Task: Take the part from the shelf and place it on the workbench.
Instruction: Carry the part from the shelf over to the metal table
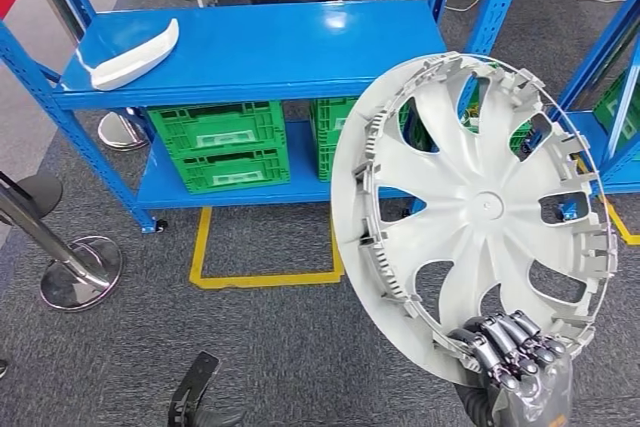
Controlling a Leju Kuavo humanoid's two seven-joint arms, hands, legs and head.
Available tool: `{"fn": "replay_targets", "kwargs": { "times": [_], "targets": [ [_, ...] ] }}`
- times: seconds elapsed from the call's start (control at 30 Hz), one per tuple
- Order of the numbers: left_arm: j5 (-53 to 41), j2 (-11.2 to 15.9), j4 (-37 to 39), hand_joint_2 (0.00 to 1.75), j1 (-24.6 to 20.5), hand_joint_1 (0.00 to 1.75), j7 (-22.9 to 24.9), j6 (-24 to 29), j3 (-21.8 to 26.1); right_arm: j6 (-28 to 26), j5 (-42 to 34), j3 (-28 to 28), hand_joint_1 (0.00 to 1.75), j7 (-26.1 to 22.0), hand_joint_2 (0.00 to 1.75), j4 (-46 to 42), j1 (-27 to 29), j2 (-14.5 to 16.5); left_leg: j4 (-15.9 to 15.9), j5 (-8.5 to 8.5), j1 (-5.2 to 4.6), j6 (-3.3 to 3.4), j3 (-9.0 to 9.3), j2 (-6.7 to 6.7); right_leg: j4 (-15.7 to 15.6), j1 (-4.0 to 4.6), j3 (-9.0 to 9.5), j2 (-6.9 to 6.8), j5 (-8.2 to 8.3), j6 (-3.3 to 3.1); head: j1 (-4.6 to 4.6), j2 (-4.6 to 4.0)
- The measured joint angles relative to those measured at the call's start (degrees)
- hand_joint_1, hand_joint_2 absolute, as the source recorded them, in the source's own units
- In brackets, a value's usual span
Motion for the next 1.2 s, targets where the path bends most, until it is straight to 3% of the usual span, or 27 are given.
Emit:
{"fn": "replay_targets", "kwargs": {
  "times": [0.03,0.07,0.13,0.17,0.2,0.23,0.27,0.3,0.33,0.4,0.43,0.5,0.53,0.6,0.67,0.7,0.73,0.77,0.83,0.9,0.93,0.97,1.07,1.2],
  "targets": [
    [-0.1,0.0,0.0,1.75,-0.1,0.00,0.1,0.0,0.0,0.0,0.2,0.0,1.75,0.2,1.75,-0.1,0.1,0.0,-0.1,0.52,0.02,0.55,-0.51,0.17,0.6,-0.05,-0.55,0.03,-1.03,0.30,0.07,0.00],
    [-0.2,0.0,0.0,1.75,-0.2,0.00,0.1,0.0,0.0,0.0,0.4,0.0,1.75,0.5,1.75,-0.2,0.3,0.0,-0.2,1.12,0.04,1.11,-1.10,0.36,2.2,-0.05,-1.25,0.04,-3.09,0.45,0.11,0.00],
    [-0.4,-0.1,0.0,1.75,-0.3,0.00,0.3,0.0,0.0,0.0,0.8,0.0,1.75,0.9,1.75,-0.3,0.4,-0.1,-0.1,2.22,-0.25,1.91,-2.48,0.68,8.8,-0.01,-3.10,0.04,-8.73,0.47,0.19,0.00],
    [-0.6,-0.1,0.0,1.75,-0.3,0.00,0.4,-0.1,-0.1,0.0,1.0,0.0,1.75,1.2,1.75,-0.4,0.5,-0.1,0.1,2.75,-0.50,2.11,-3.27,0.86,12.6,0.06,-3.77,0.04,-10.59,0.44,0.18,0.00],
    [-0.8,-0.1,0.0,1.75,-0.3,0.00,0.5,-0.1,-0.1,0.0,1.3,0.0,1.75,1.6,1.75,-0.6,0.6,-0.2,0.3,3.28,-0.78,2.23,-4.14,1.08,15.5,0.15,-3.95,0.04,-11.09,0.37,0.18,0.00],
    [-0.9,-0.1,0.0,1.75,-0.3,0.00,0.6,-0.2,-0.2,0.0,1.7,0.0,1.75,2.0,1.75,-0.7,0.8,-0.2,0.6,3.75,-1.03,2.33,-5.03,1.32,16.6,0.26,-3.36,0.03,-10.28,0.22,0.18,0.00],
    [-1.1,-0.2,0.0,1.75,-0.4,0.00,0.7,-0.3,-0.2,0.0,2.0,0.0,1.75,2.4,1.75,-0.9,0.9,-0.3,0.9,4.19,-1.25,2.39,-5.91,1.53,15.7,0.42,-1.78,-0.02,-8.64,-0.05,0.17,0.00],
    [-1.3,-0.2,0.0,1.75,-0.5,0.00,0.8,-0.4,-0.3,0.0,2.4,0.0,1.75,2.8,1.75,-1.1,1.1,-0.4,1.2,4.62,-1.42,2.39,-6.68,1.72,12.7,0.63,0.84,-0.26,-7.05,-0.44,0.18,0.00],
    [-1.4,-0.3,0.0,1.75,-0.6,0.00,0.9,-0.4,-0.4,0.0,2.8,0.0,1.75,3.2,1.75,-1.4,1.3,-0.4,1.5,5.01,-1.62,2.31,-7.32,1.86,8.5,0.94,4.03,-0.78,-6.45,-0.87,0.17,0.00],
    [-1.7,-0.4,-0.1,1.75,-0.7,0.00,1.1,-0.5,-0.4,0.0,3.5,0.0,1.75,3.8,1.75,-2.0,1.5,-0.5,1.9,5.89,-1.82,1.96,-8.13,2.21,0.6,1.45,9.30,-1.71,-7.22,-1.50,0.13,0.00],
    [-1.8,-0.5,-0.1,1.75,-0.8,0.00,1.1,-0.5,-0.4,0.0,3.7,0.0,1.75,4.0,1.75,-2.3,1.5,-0.5,1.9,6.38,-1.82,1.72,-8.36,2.46,-1.4,1.64,10.28,-1.84,-7.79,-1.70,0.13,0.00],
    [-1.9,-0.5,-0.1,1.75,-0.8,0.00,1.2,-0.6,-0.5,0.0,4.0,0.0,1.75,4.3,1.75,-2.7,1.6,-0.5,1.8,7.01,-1.64,1.12,-8.73,2.74,-2.4,1.62,9.68,-1.43,-7.09,-2.21,0.20,0.00],
    [-2.0,-0.5,-0.1,1.75,-0.8,0.00,1.2,-0.6,-0.5,0.0,4.3,0.0,1.75,4.6,1.75,-2.8,1.7,-0.6,2.2,6.06,-1.55,0.68,-9.01,2.42,-2.6,1.48,9.07,-1.24,-6.36,-2.64,0.19,0.00],
    [-2.2,-0.4,-0.1,1.75,-0.8,0.00,1.3,-0.6,-0.5,0.0,5.0,0.1,1.75,5.6,1.75,-3.1,1.8,-0.6,5.7,0.90,-1.23,-0.27,-9.86,1.44,-2.7,1.16,7.70,-0.91,-4.70,-3.35,0.06,0.00],
    [-2.4,-0.4,-0.1,1.75,-0.8,0.00,1.4,-0.7,-0.5,0.0,5.8,0.3,1.75,6.8,1.75,-3.3,1.9,-0.8,12.6,-4.72,-0.74,-0.94,-10.72,1.05,-2.6,1.12,6.13,-0.38,-3.11,-3.52,-0.09,0.00],
    [-2.5,-0.4,-0.1,1.75,-0.9,0.00,1.5,-0.7,-0.5,0.0,6.3,0.3,1.75,7.3,1.75,-3.4,2.0,-0.8,15.6,-5.65,-0.51,-1.16,-10.79,1.05,-2.4,1.10,5.21,-0.07,-2.33,-3.44,-0.09,0.00],
    [-2.7,-0.4,-0.1,1.75,-0.9,0.00,1.6,-0.8,-0.5,0.0,7.0,0.5,1.75,8.0,1.75,-3.5,2.1,-1.0,17.3,-5.10,-0.31,-1.33,-10.21,1.04,-2.1,1.05,4.06,0.28,-1.60,-3.26,-0.10,0.00],
    [-2.9,-0.4,-0.1,1.75,-1.0,0.00,1.7,-0.8,-0.6,0.0,7.8,0.7,1.75,9.0,1.75,-3.7,2.2,-1.2,17.0,-3.48,-0.14,-1.44,-8.79,0.98,-1.8,0.97,2.84,0.63,-0.95,-3.05,-0.10,0.00],
    [-3.3,-0.5,-0.1,1.75,-1.1,0.00,1.9,-0.9,-0.8,0.0,9.6,1.4,1.75,11.7,1.75,-4.2,2.3,-1.7,11.0,-0.64,0.13,-1.39,-3.53,-0.03,-0.9,0.78,0.56,1.42,0.22,-2.54,-0.12,0.00],
    [-3.5,-0.5,-0.2,1.75,-1.3,0.00,2.0,-0.9,-0.9,0.0,11.2,2.3,1.75,14.5,1.75,-4.8,2.2,-2.4,2.7,-1.35,0.14,-0.95,1.95,-1.69,-0.3,0.73,-0.89,2.15,1.46,-1.99,-0.09,0.00],
    [-3.7,-0.5,-0.2,1.75,-1.4,0.00,2.1,-0.9,-0.9,0.0,12.0,2.8,1.75,15.9,1.75,-5.1,2.2,-2.9,0.2,-2.06,0.04,-0.68,3.33,-2.23,-0.3,0.66,-1.27,2.49,2.18,-1.66,-0.12,0.00],
    [-3.8,-0.5,-0.2,1.75,-1.4,0.00,2.1,-0.9,-0.9,0.0,12.8,3.3,1.75,17.2,1.75,-5.3,2.1,-3.3,-0.9,-2.23,-0.14,-0.37,3.68,-2.20,-0.4,0.59,-1.52,2.85,2.96,-1.27,-0.12,0.00],
    [-4.1,-0.7,-0.2,1.75,-1.5,0.00,2.3,-0.9,-0.9,0.0,14.4,4.7,1.75,19.9,1.75,-5.9,1.8,-4.6,-1.1,-0.78,0.00,0.75,2.41,-1.08,-0.8,0.24,-2.11,3.43,3.88,-0.38,-0.14,0.00],
    [-4.1,-0.7,-0.2,1.75,-1.6,0.00,2.3,-1.0,-0.9,0.0,14.6,4.9,1.75,20.3,1.75,-6.0,1.8,-4.9,-1.2,-0.46,0.11,1.00,2.10,-0.73,-0.7,0.17,-2.25,3.35,3.62,-0.30,-0.15,0.00]
  ]
}}
